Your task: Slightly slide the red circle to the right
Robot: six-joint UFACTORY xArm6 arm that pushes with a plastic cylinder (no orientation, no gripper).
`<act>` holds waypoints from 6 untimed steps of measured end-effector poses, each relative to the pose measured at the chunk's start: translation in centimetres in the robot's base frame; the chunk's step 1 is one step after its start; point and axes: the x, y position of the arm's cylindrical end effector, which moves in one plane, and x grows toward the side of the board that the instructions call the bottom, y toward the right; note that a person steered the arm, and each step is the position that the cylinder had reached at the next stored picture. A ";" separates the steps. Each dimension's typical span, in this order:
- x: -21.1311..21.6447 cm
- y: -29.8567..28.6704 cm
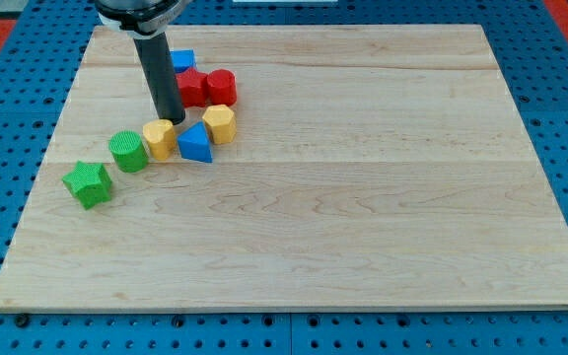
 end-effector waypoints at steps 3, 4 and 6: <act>-0.8 0.0; -1.8 0.6; 0.8 8.7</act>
